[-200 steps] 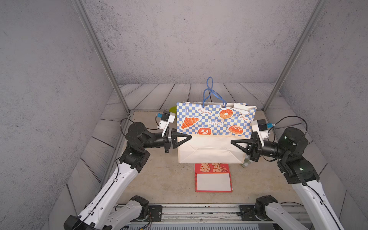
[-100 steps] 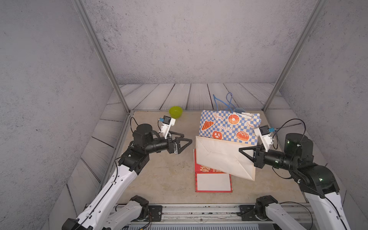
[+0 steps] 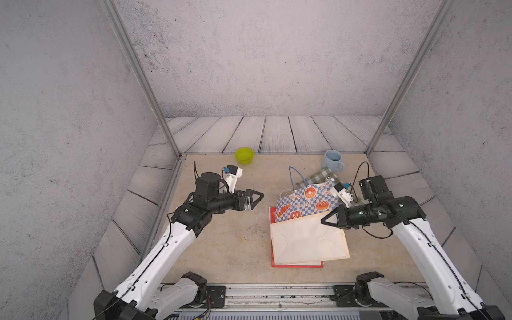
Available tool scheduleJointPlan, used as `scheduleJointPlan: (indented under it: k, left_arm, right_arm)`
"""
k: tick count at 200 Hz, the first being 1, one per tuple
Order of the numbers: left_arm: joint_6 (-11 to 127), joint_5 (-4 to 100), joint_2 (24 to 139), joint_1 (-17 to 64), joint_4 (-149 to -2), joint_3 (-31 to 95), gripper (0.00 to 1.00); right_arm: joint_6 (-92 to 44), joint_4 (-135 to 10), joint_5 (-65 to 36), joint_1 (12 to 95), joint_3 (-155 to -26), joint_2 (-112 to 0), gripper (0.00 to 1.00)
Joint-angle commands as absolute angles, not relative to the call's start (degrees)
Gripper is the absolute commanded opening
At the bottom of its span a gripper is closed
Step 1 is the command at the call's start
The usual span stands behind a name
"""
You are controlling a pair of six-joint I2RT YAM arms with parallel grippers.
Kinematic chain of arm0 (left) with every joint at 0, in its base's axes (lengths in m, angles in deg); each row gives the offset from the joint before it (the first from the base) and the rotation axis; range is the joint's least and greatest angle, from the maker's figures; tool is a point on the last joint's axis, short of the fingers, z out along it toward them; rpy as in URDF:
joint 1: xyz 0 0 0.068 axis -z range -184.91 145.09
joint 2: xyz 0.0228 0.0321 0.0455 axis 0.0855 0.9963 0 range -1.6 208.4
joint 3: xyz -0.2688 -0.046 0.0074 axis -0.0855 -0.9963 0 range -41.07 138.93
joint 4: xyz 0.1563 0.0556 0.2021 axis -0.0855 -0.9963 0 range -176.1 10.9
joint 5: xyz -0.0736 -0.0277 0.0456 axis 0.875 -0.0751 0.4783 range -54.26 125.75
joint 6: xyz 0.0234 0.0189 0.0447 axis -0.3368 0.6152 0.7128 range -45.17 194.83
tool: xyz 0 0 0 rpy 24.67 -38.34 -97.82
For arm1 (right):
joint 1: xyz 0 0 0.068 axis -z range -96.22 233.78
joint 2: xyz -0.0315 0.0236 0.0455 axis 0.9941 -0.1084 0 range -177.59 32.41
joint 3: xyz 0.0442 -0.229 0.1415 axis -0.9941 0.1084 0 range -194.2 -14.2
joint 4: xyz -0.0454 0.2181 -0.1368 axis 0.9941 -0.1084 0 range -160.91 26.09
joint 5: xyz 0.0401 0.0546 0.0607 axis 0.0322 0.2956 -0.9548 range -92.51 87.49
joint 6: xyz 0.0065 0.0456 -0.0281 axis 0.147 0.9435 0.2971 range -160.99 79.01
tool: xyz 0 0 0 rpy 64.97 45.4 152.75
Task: Put away the paper bag
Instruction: Place the paper bag at the center of the board.
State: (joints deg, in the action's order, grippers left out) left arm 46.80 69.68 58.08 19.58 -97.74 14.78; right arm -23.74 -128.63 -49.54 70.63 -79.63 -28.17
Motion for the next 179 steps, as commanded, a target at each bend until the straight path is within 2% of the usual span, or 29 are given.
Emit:
scheduleJointPlan:
  k: [1, 38, 88, 128, 146, 179]
  left_arm:
    - [48.2, 69.7, 58.2, 19.2, -97.2, 14.5, 0.99]
    - [45.1, 74.9, 60.1, 18.9, -94.2, 13.9, 0.99]
    - [44.2, 76.9, 60.8, 18.8, -91.0, 12.0, 0.99]
    - [43.8, 77.4, 63.4, 18.2, -91.1, 12.1, 0.98]
    - [42.7, 78.1, 65.5, 18.0, -89.6, 12.0, 0.98]
    - [40.9, 79.3, 68.3, 17.1, -87.9, 12.7, 0.98]
  right_arm:
    - [-23.3, -121.7, -56.7, 71.0, -77.9, -30.7, 0.00]
    - [-34.2, -125.3, -59.0, 75.9, -74.6, -36.8, 0.00]
    - [-34.4, -116.6, -62.1, 80.4, -68.0, -41.9, 0.00]
    - [-34.2, -119.8, -52.6, 81.7, -68.8, -44.4, 0.06]
    - [-33.9, -120.1, -49.6, 81.7, -68.4, -46.3, 0.15]
    - [-34.1, -121.8, -44.4, 81.7, -69.8, -50.8, 0.37]
